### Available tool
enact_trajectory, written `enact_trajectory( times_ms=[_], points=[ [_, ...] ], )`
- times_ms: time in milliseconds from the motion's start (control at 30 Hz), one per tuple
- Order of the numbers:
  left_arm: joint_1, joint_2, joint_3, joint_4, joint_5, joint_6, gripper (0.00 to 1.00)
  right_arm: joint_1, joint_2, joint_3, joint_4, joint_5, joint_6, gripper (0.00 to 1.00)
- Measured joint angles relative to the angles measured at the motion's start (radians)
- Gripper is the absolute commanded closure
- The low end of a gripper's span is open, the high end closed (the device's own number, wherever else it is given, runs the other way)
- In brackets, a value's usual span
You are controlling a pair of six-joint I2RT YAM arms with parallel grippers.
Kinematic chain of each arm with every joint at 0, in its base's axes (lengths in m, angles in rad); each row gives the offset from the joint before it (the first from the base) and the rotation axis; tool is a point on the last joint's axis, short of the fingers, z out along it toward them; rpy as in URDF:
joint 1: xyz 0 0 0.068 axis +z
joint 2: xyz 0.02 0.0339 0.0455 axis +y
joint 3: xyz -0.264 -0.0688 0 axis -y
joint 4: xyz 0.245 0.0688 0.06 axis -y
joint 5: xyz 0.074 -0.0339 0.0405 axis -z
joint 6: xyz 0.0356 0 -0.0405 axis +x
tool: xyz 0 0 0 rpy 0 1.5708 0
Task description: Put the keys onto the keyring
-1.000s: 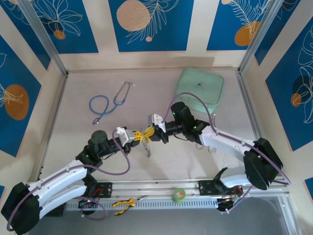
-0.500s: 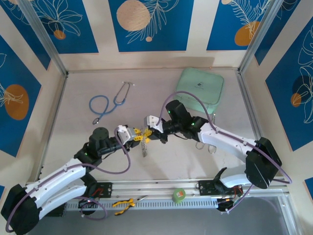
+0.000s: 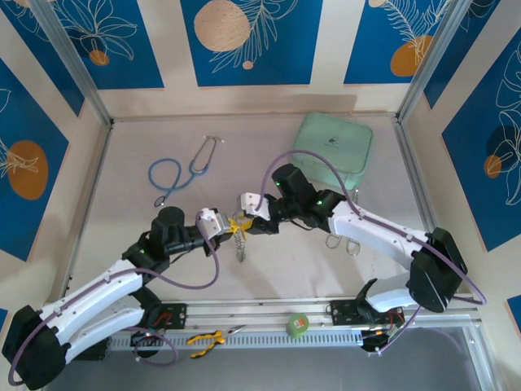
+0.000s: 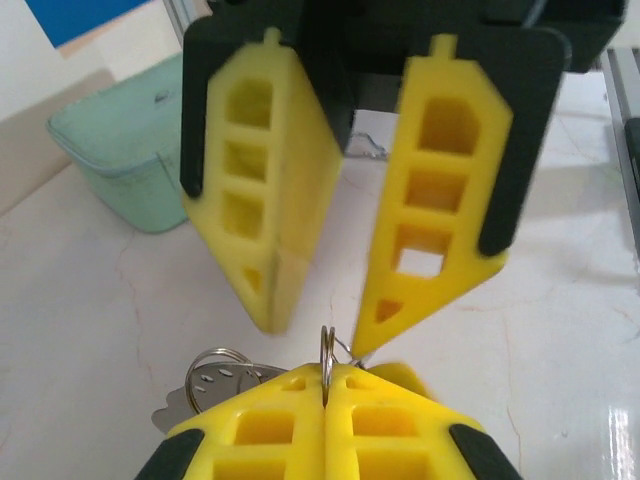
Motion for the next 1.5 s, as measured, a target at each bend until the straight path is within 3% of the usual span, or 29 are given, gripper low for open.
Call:
enact_trajectory(
  times_ms=[267,533,1033,1500],
  points=[
    [0.0,-0.01,-0.113,0.184,-0.001,-0.074,1.0,-0.032,-0.055,-0.143,0.18,-0.074,0.189,0.65],
    [0.0,-0.017,-0.116,0.251,-0.001,-0.1,1.0,-0.014,-0.014,-0.154,0.221,-0.078,0.226,0.66],
    [0.0,-0.041,-0.127,0.258,0.001,-0.118,1.0,-0.011,0.002,-0.154,0.211,-0.055,0.211,1.0],
    [0.0,-0.012,-0.128,0.288,0.063,-0.118,1.0,0.006,0.069,-0.051,0.093,-0.063,0.162,1.0]
  ],
)
